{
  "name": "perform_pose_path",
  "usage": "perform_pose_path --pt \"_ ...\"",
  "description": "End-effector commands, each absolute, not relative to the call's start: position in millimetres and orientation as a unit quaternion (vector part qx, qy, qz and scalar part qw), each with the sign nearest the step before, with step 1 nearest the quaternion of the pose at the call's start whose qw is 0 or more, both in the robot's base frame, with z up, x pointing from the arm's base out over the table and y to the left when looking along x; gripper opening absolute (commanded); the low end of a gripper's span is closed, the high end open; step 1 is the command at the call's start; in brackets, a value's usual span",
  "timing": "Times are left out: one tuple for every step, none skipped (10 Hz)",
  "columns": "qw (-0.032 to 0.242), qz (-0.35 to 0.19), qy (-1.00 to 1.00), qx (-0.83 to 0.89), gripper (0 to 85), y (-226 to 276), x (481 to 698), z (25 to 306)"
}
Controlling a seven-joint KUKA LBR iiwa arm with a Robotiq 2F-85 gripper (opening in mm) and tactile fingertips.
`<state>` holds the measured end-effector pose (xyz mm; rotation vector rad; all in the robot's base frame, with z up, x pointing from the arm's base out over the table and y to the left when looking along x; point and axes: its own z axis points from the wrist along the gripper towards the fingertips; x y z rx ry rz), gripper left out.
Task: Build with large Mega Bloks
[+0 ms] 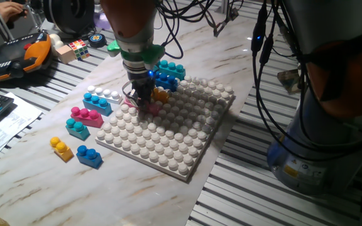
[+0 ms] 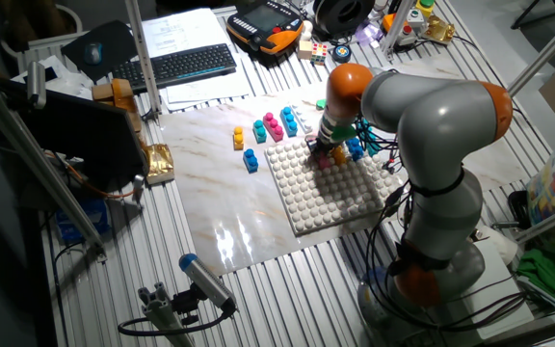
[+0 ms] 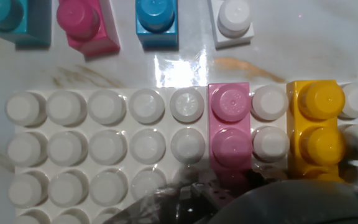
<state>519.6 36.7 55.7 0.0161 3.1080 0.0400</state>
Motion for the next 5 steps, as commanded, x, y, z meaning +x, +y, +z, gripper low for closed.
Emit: perform_pose_path --pt "0.015 0.016 1.0 0.005 0.7 36.7 518.7 53.8" --pt "0.015 0.021 1.0 0.006 0.7 36.9 518.3 51.1" --pt "0.015 0.022 1.0 0.007 0.7 36.7 518.3 50.2" --pt "0.015 0.022 1.0 0.007 0.7 36.7 518.2 50.3" --pt "0.015 0.022 1.0 0.007 0.7 36.7 518.2 50.5"
